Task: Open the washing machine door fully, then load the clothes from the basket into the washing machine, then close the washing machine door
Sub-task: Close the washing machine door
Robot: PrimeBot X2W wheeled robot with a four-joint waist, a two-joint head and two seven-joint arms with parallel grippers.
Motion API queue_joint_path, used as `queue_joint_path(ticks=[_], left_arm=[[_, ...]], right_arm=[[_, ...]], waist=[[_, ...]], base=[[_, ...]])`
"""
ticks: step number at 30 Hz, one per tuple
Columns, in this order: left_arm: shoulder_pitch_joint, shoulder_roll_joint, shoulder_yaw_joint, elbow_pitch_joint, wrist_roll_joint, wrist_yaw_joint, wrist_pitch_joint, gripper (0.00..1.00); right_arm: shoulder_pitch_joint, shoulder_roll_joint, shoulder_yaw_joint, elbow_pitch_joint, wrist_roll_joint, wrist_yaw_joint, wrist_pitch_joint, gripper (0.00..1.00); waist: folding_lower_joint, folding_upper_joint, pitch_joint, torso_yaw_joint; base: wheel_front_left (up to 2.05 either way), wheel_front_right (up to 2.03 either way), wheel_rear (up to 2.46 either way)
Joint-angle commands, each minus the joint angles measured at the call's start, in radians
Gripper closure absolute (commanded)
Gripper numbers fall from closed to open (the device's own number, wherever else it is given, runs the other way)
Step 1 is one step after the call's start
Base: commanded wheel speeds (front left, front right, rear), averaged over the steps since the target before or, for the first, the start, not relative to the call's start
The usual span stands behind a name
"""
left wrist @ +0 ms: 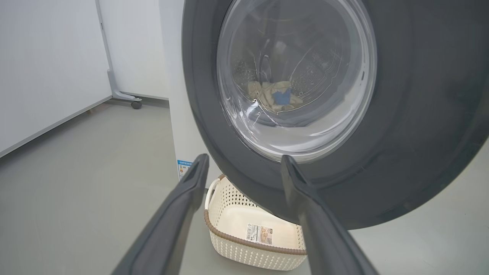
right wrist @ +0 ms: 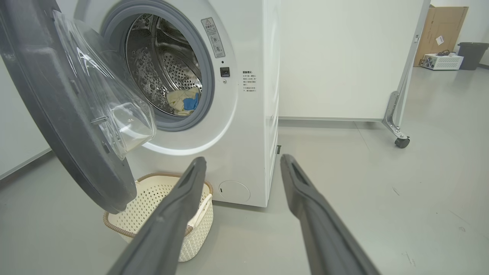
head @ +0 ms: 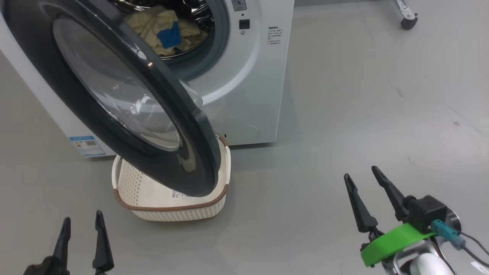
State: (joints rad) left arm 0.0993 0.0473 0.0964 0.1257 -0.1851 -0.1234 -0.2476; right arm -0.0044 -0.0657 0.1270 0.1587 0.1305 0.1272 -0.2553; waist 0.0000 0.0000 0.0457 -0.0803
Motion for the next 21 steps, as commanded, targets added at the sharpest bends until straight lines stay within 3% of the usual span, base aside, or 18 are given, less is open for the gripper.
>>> queue_joint_path(ticks=[1, 12, 13, 14, 15, 21], left_arm=[[-0.021, 0.003, 0.037, -0.030, 0.000, -0.001, -0.014, 0.00], [-0.017, 0.003, 0.030, -0.028, -0.002, -0.005, -0.014, 0.00], [-0.018, 0.003, 0.029, -0.028, -0.003, -0.005, -0.014, 0.00], [-0.019, 0.003, 0.028, -0.028, -0.004, -0.005, -0.014, 0.00], [-0.020, 0.003, 0.028, -0.028, -0.005, -0.005, -0.014, 0.00], [-0.030, 0.003, 0.027, -0.026, -0.008, -0.006, -0.014, 0.00]], right_arm=[[-0.020, -0.009, 0.017, -0.025, -0.011, 0.003, -0.006, 0.00], [-0.030, -0.021, 0.032, -0.020, -0.010, 0.003, -0.006, 0.00], [-0.031, -0.021, 0.033, -0.017, -0.009, 0.003, -0.006, 0.16], [-0.034, -0.022, 0.033, -0.014, -0.008, 0.003, -0.006, 0.61], [-0.036, -0.023, 0.034, -0.011, -0.007, 0.003, -0.006, 1.00], [-0.058, -0.024, 0.038, 0.008, -0.004, 0.003, -0.006, 1.00]], waist=[[0.0000, 0.0000, -0.001, 0.002], [0.0000, 0.0000, -0.003, 0.008], [0.0000, 0.0000, -0.002, 0.009], [0.0000, 0.0000, 0.000, 0.009], [0.0000, 0.0000, 0.003, 0.010], [0.0000, 0.0000, 0.013, 0.016]], base=[[0.00, 0.00, 0.00], [0.00, 0.00, 0.00], [0.00, 0.00, 0.00], [0.00, 0.00, 0.00], [0.00, 0.00, 0.00], [0.00, 0.00, 0.00]])
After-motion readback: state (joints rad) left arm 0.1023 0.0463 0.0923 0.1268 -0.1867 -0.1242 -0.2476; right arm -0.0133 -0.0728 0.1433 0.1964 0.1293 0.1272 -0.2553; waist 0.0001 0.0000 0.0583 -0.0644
